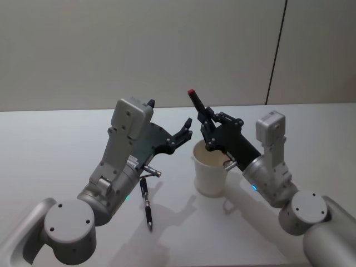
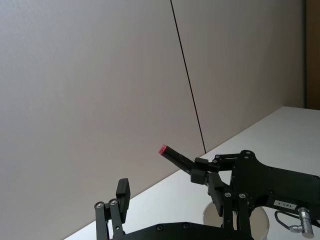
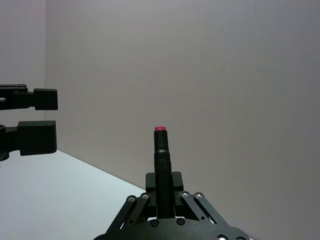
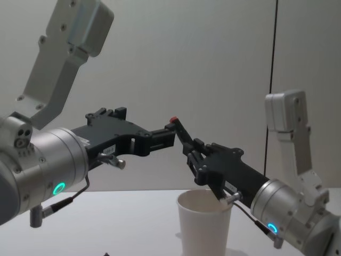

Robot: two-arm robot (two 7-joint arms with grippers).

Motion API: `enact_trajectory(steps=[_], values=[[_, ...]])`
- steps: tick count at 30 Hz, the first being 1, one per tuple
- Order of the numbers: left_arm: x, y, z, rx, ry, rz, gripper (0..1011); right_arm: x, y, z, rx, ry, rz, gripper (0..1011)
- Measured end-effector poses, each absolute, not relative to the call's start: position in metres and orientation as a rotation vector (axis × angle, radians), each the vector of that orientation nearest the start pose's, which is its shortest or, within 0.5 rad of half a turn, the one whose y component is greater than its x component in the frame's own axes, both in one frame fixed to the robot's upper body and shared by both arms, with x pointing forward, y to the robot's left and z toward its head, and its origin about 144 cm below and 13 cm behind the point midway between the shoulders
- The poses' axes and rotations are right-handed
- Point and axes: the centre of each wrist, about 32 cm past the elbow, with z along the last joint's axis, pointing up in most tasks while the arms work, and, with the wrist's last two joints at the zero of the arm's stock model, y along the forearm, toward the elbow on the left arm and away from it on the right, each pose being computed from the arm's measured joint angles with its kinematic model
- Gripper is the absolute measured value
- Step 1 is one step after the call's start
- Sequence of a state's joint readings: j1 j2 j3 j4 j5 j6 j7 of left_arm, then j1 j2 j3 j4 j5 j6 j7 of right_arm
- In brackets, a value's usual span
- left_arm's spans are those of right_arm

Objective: Place the pen into the pen holder.

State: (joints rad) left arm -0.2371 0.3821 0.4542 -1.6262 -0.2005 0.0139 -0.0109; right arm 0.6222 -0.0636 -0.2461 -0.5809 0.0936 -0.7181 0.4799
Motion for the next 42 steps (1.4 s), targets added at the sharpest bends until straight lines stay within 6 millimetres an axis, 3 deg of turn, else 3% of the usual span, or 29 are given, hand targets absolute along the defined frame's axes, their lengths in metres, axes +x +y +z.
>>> enact_trajectory(steps=[7, 33, 42], values=[[0.492, 0.1984, 1.2044, 0.061, -0.268, 1.124, 1003, 0.5976, -0.1464, 1.0935, 0.209, -0.29, -0.878, 187], [0.492, 0.1984, 1.2044, 0.061, -0.268, 1.124, 1003, 0.6025, -0.1415, 1.0897, 0.203, -0.282, -0.878, 977], [0.492, 0.1984, 1.2044, 0.061, -0.268, 1.124, 1003, 0.6028, -0.1411, 1.0897, 0.209, -0.281, -0.877, 1001]])
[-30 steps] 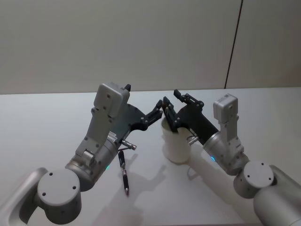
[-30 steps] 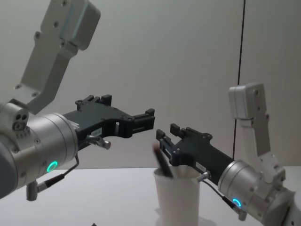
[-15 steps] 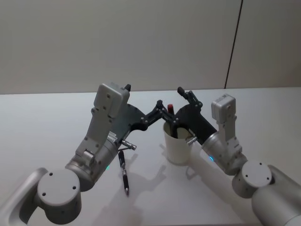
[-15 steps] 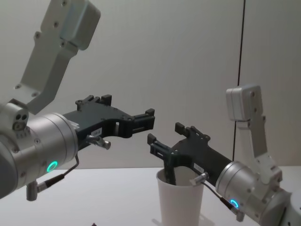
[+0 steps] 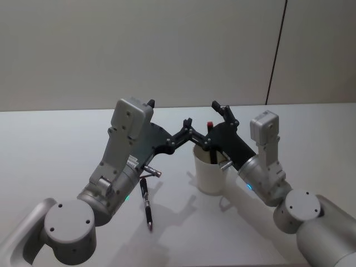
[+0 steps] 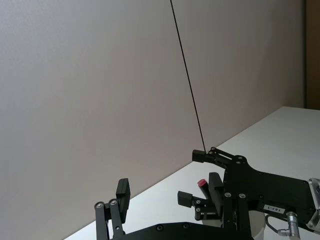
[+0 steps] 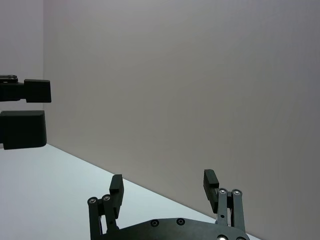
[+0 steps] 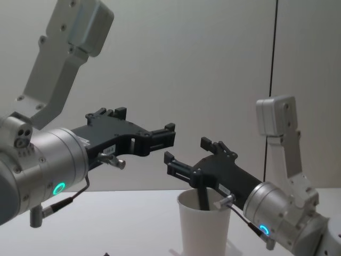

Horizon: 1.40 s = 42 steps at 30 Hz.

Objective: Place the pen into the pen holder.

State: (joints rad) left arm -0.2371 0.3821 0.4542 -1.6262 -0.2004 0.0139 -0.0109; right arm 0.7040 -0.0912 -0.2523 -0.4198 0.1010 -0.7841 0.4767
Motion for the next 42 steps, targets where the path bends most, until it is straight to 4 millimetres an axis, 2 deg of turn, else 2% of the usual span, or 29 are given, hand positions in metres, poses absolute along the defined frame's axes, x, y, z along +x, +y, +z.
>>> enact_trajectory(steps=[13, 25, 33, 42], values=[[0.492, 0.198, 1.204, 0.061, -0.268, 1.124, 1003, 0.601, -0.142, 1.098, 0.24, -0.267, -0.898, 1001], [0.492, 0.198, 1.204, 0.061, -0.268, 1.124, 1003, 0.589, -0.149, 1.12, 0.267, -0.201, -0.997, 1001], [0.492, 0.198, 1.204, 0.061, -0.268, 1.124, 1003, 0.576, -0.157, 1.138, 0.265, -0.152, -1.08, 1001], [0.492, 0.198, 1.204, 0.061, -0.268, 1.124, 1003, 0.55, -0.17, 1.157, 0.241, -0.098, -1.169, 1001]])
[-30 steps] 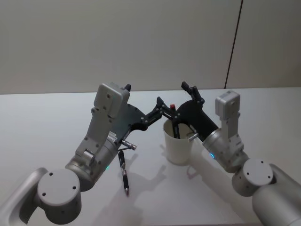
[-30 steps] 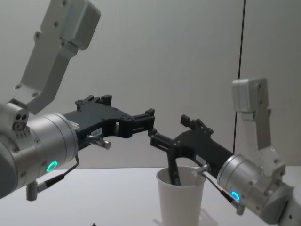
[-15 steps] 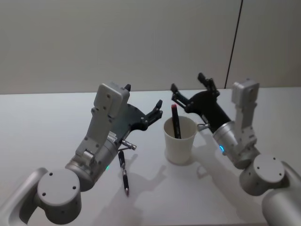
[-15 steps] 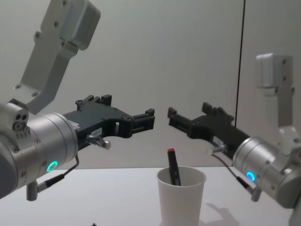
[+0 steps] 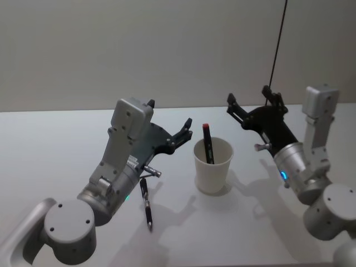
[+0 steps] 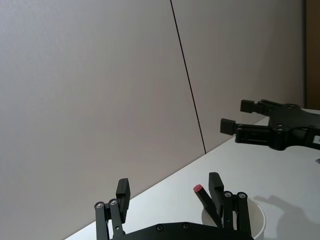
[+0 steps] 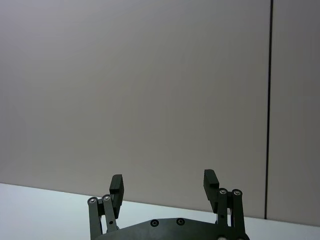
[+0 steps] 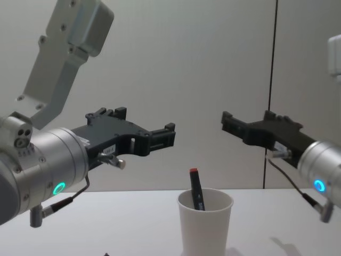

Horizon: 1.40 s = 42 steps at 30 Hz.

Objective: Place the pen into the pen holder.

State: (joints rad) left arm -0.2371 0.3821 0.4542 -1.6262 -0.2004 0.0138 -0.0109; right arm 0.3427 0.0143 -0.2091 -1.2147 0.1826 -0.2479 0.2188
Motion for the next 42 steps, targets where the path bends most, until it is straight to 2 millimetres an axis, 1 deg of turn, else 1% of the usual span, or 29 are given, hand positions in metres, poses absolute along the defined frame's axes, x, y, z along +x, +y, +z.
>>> enact_trajectory(steps=[13, 20, 32, 42], values=[[0.492, 0.198, 1.204, 0.061, -0.268, 1.124, 1003, 0.517, -0.187, 1.167, 0.185, -0.05, -1.237, 1001], [0.492, 0.198, 1.204, 0.061, -0.268, 1.124, 1003, 0.504, -0.196, 1.168, 0.156, -0.023, -1.268, 1001], [0.492, 0.198, 1.204, 0.061, -0.268, 1.124, 1003, 0.491, -0.208, 1.167, 0.123, 0.018, -1.305, 1001], [0.492, 0.199, 1.204, 0.062, -0.261, 1.125, 1003, 0.486, -0.211, 1.168, 0.112, 0.03, -1.317, 1001]])
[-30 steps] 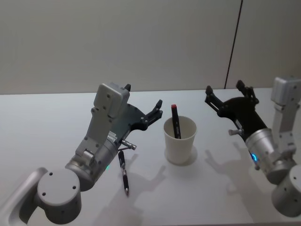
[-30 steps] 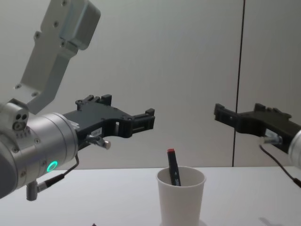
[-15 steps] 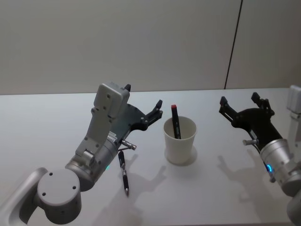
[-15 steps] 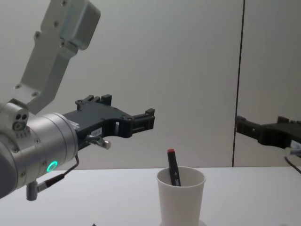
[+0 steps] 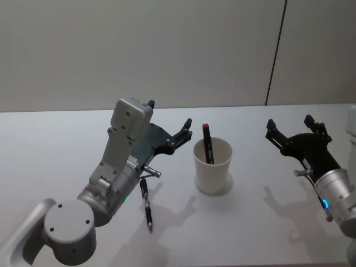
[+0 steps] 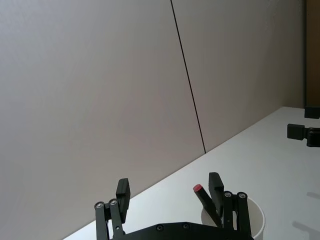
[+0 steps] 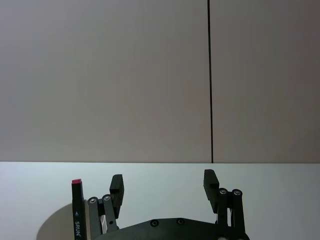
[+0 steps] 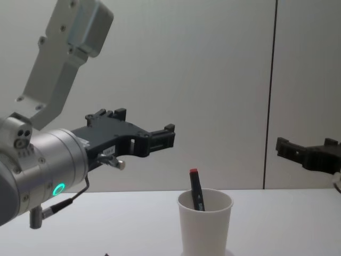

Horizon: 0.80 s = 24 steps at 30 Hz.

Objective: Place the pen into the pen holder.

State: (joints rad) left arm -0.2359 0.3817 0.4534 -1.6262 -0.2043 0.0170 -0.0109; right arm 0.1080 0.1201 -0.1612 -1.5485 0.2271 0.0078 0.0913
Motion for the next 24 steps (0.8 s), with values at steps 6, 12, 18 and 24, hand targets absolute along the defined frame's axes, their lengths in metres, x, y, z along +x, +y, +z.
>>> enact_trajectory(steps=[6, 12, 18, 24], values=[[0.491, 0.199, 1.203, 0.062, -0.217, 1.134, 1003, 0.485, -0.212, 1.168, 0.109, 0.033, -1.32, 1001], [0.488, 0.199, 1.2, 0.064, -0.132, 1.158, 1003, 0.484, -0.213, 1.167, 0.106, 0.037, -1.323, 1001], [0.485, 0.199, 1.198, 0.067, -0.049, 1.186, 1003, 0.484, -0.214, 1.167, 0.105, 0.038, -1.324, 1001], [0.481, 0.198, 1.197, 0.076, 0.053, 1.227, 1003, 0.483, -0.214, 1.167, 0.104, 0.039, -1.325, 1001]])
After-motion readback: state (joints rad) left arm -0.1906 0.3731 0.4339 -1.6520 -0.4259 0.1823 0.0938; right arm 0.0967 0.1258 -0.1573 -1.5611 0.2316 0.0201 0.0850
